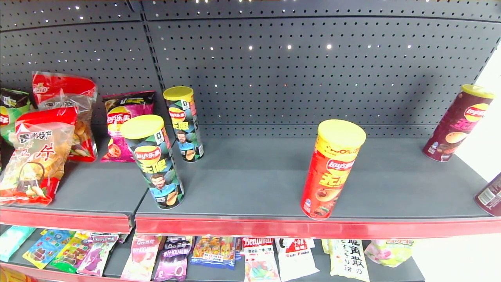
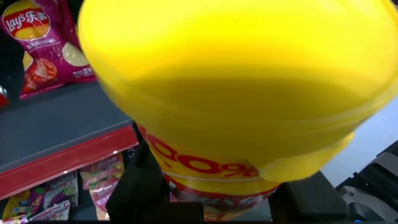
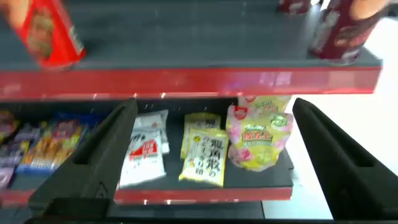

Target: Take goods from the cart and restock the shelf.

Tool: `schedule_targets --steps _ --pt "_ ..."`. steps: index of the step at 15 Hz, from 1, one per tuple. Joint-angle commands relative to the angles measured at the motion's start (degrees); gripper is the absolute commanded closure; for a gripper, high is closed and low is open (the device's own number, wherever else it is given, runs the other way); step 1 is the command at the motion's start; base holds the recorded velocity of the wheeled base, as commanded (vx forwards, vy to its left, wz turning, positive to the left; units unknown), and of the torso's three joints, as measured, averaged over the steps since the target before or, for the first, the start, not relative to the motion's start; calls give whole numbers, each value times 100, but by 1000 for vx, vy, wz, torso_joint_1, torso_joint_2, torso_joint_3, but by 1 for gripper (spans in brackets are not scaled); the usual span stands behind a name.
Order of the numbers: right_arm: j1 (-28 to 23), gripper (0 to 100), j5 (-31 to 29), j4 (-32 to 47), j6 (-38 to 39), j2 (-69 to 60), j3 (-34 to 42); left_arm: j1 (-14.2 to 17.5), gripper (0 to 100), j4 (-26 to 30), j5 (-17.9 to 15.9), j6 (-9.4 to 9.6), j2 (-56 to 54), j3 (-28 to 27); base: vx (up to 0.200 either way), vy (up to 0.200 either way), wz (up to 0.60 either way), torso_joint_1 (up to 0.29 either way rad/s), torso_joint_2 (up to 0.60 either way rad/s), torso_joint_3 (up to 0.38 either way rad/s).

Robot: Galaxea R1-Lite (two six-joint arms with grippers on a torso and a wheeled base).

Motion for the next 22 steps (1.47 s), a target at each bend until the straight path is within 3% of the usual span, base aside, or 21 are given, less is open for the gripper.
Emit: schedule_targets --steps 1,4,6,9,14,22 --pt "9 0 231 -65 -45 -10 5 0 100 -1 1 -1 -77 2 0 0 0 0 0 0" --pt "9 0 266 -73 -36 -10 13 0 100 8 -61 -10 -209 11 0 0 0 0 0 0" --pt "9 0 266 -73 -45 -10 13 0 100 43 -281 -18 -349 19 0 0 0 0 0 0" --pt "9 0 266 -65 -45 -10 13 0 100 43 -281 -27 -349 19 0 0 0 0 0 0" --pt "0 0 266 -65 -62 -10 13 0 100 34 -272 -27 -349 72 0 0 -600 5 3 2" --pt "9 0 266 -73 -45 -10 13 0 100 8 -272 -27 -16 37 0 0 0 0 0 0"
